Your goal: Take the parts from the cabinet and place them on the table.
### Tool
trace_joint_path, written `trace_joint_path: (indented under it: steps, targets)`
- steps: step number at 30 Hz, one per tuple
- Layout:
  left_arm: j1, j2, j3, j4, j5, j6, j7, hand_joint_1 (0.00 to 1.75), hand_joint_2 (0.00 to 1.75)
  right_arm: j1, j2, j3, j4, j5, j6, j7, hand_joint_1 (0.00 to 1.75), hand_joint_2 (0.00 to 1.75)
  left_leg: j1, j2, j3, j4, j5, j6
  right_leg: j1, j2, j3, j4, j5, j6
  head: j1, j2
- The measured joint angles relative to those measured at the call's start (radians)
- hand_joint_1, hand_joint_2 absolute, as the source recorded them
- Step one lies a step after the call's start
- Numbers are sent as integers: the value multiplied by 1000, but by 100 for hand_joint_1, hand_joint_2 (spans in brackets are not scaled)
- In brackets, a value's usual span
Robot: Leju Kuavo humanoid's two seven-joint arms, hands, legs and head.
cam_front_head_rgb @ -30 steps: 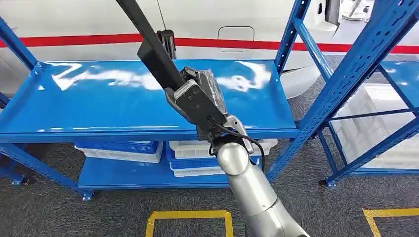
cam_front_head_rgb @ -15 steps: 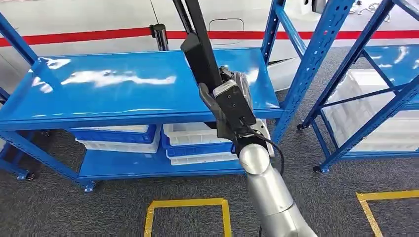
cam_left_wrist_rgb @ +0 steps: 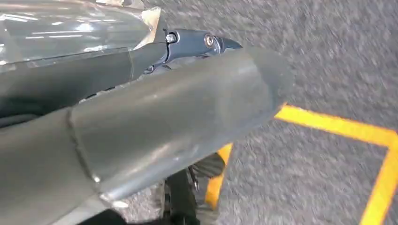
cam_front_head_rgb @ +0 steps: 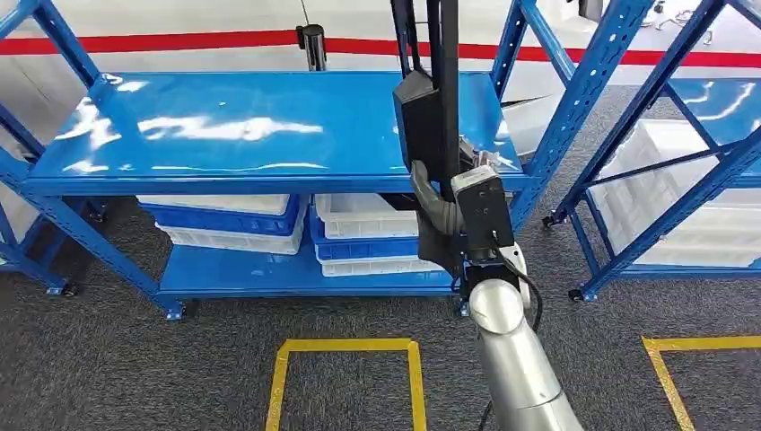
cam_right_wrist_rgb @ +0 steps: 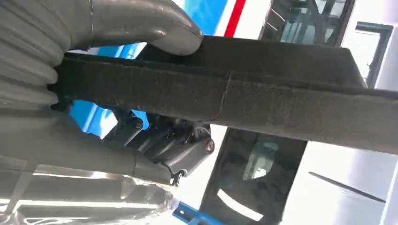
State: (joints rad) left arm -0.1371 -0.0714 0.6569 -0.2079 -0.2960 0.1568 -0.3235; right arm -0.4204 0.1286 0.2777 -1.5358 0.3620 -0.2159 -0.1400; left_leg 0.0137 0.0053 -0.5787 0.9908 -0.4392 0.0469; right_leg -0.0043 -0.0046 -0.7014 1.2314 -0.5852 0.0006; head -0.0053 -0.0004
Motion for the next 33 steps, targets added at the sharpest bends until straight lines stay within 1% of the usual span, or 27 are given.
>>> trace_joint_path:
  steps: [1, 2, 3, 5, 6, 7, 8, 10, 11, 12, 13, 15, 16, 17, 18, 20, 21, 22, 23, 25, 26, 27, 29, 30, 31, 32, 33]
  targets:
    - [0, 2, 0, 0, 0, 0, 0, 0, 0, 1, -2, 0, 2, 0, 0, -1, 175, 175, -1, 0, -18, 1, 14, -1, -1, 0, -12, 68, -18, 7, 2, 0]
    - [0, 2, 0, 0, 0, 0, 0, 0, 0, 4, -4, 0, 3, -2, 0, -1, 175, 175, -1, 0, -35, 1, 27, -3, -4, 0, -7, 99, -8, 18, 1, 0]
    - [0, 3, 0, 0, 0, 0, 0, 0, 0, 5, -7, 0, 5, -2, 0, -1, 175, 175, -1, 1, -54, 2, 42, -6, -6, 0, 18, 87, 25, 35, 2, 0]
    - [0, 3, 0, 0, 1, -1, -1, 0, 0, 5, -10, 0, 6, -14, 0, -2, 175, 175, -1, 0, -88, 4, 67, -14, -11, 0, 114, -35, 81, 56, 3, 0]
    - [0, 3, 1, 0, 1, 0, -5, 0, 0, 4, -11, 0, 6, -29, 0, -4, 175, 175, -2, -2, -97, 10, 77, -21, -13, 0, 183, -129, 71, 52, 3, 0]
    - [0, 6, 1, -1, 1, 0, -8, 0, 0, 3, -13, 2, 6, -42, 0, -6, 175, 175, -7, -3, -109, 18, 82, -27, -5, 1, 251, -230, 37, 44, 5, 0]
    - [1, 6, 1, -1, 2, 0, -12, 0, 0, 4, -15, 3, 7, -50, -2, -10, 175, 175, -7, -3, -112, 18, 94, -32, -4, 5, 250, -250, 22, 30, 0, 0]
    - [1, 7, 2, -1, 5, -7, -18, 0, 0, 6, -25, 5, 16, -53, -9, -16, 175, 175, -1, -3, -112, 11, 113, -43, 0, 5, 233, -240, 30, 20, -1, 0]
    - [3, 7, 2, -1, 5, -9, -18, 0, 0, 8, -31, 4, 21, -53, -12, -19, 175, 175, 2, -4, -116, 11, 116, -50, -8, 2, 228, -243, 41, 4, 0, 0]
    - [3, 6, 3, -1, 4, -10, -20, 0, 0, 8, -34, 4, 24, -53, -15, -21, 175, 175, 8, -4, -125, 26, 81, -53, -12, -2, 220, -244, 52, -7, -3, 0]
    - [3, 4, 3, -1, 3, -11, -21, 0, 0, 8, -39, 4, 27, -53, -16, -21, 175, 175, 9, -3, -138, 72, 3, -56, -10, -3, 208, -244, 64, -20, -2, 0]
    - [0, 1, 3, -1, 2, -10, -21, 0, 0, 7, -47, 4, 28, -53, -18, -23, 175, 175, 10, -5, -170, 219, -117, -64, -6, -3, 189, -242, 90, -28, -5, 0]
    - [-1, 0, 3, -1, 1, -10, -21, 0, 0, 8, -50, 4, 28, -53, -18, -23, 175, 175, 10, -5, -183, 291, -137, -67, -3, -3, 173, -240, 102, -28, -5, 0]
    - [-2, -3, 2, -1, 1, -10, -20, 0, 0, 11, -57, 4, 28, -53, -19, -23, 175, 175, 10, -4, -182, 339, -122, -67, 0, -3, 158, -239, 114, -27, -5, 0]
    - [-3, -6, 2, -1, 1, -9, -18, 0, 0, 13, -64, 4, 28, -53, -19, -23, 175, 175, 11, -4, -160, 338, -90, -66, 2, -3, 144, -238, 123, -25, -5, 0]
    - [-4, -9, 2, -1, 2, -8, -17, 0, 0, 16, -74, 4, 28, -53, -21, -24, 175, 175, 10, -5, -63, 226, -35, -58, 4, -2, 123, -234, 139, -20, -5, 0]
    - [-6, -9, 2, -1, 2, -8, -16, 0, 0, 15, -79, 4, 27, -53, -21, -24, 175, 175, 10, -7, 4, 138, -33, -50, 5, -2, 118, -232, 145, -17, -5, 0]
    - [-9, -9, 2, -3, 2, -8, -16, 0, 0, 16, -82, 3, 25, -53, -21, -25, 175, 175, 4, -12, 66, 48, -65, -41, 10, -2, 111, -230, 149, -10, -5, 0]
    - [-11, -9, 2, -3, 2, -8, -16, 0, 0, 15, -85, 3, 24, -53, -21, -25, 175, 175, 3, -12, 79, 17, -71, -38, 10, -3, 110, -230, 154, -4, -2, 0]
    - [-15, -11, 2, -4, 2, -8, -16, 0, 0, 15, -90, 3, 22, -53, -21, -27, 175, 175, -10, -11, 70, 14, -66, -28, 1, -5, 101, -232, 173, 11, -4, 0]
    - [-15, -11, 2, -4, 3, -5, -15, 0, 0, 17, -92, 3, 22, -53, -23, -27, 175, 175, -12, -9, 62, 3, -51, -15, 5, -5, 96, -235, 184, 21, -3, 0]
    - [-16, -15, 2, -4, 3, 1, -13, 0, 0, 20, -99, 3, 22, -53, -28, -32, 175, 175, -1, 1, 55, -7, -33, -3, 4, -4, 88, -219, 166, 19, -3, 0]
    - [-20, -16, 2, -5, 1, 12, -11, 0, 0, 23, -110, 2, 19, -58, -38, -41, 175, 175, -5, 1, 28, -7, -11, 8, 4, 0, 49, -147, 79, 3, 7, 0]
    - [-19, -18, 2, -5, 1, 15, -11, 0, 0, 31, -118, 0, 15, -60, -41, -45, 175, 175, -6, 1, 10, -7, 2, 9, 1, 0, 33, -70, 24, -3, 10, 0]
    - [-19, -18, 2, -5, 1, 18, -11, 0, 0, 38, -126, -2, 12, -62, -42, -48, 175, 175, -6, 2, -5, -7, 14, 9, 0, 1, 19, -2, -10, -4, 8, 0]
    - [-19, -18, 2, -5, 1, 21, -11, 0, 0, 48, -136, -4, 10, -67, -42, -53, 175, 175, -6, 2, -24, -6, 29, 8, -2, 1, 13, 62, -19, 6, 14, 0]
    - [-19, -19, 2, -5, 1, 22, -11, 0, 0, 54, -143, -6, 10, -71, -42, -56, 175, 175, -6, 3, -42, -6, 42, 5, -7, 1, 22, 82, 4, 21, 14, 0]
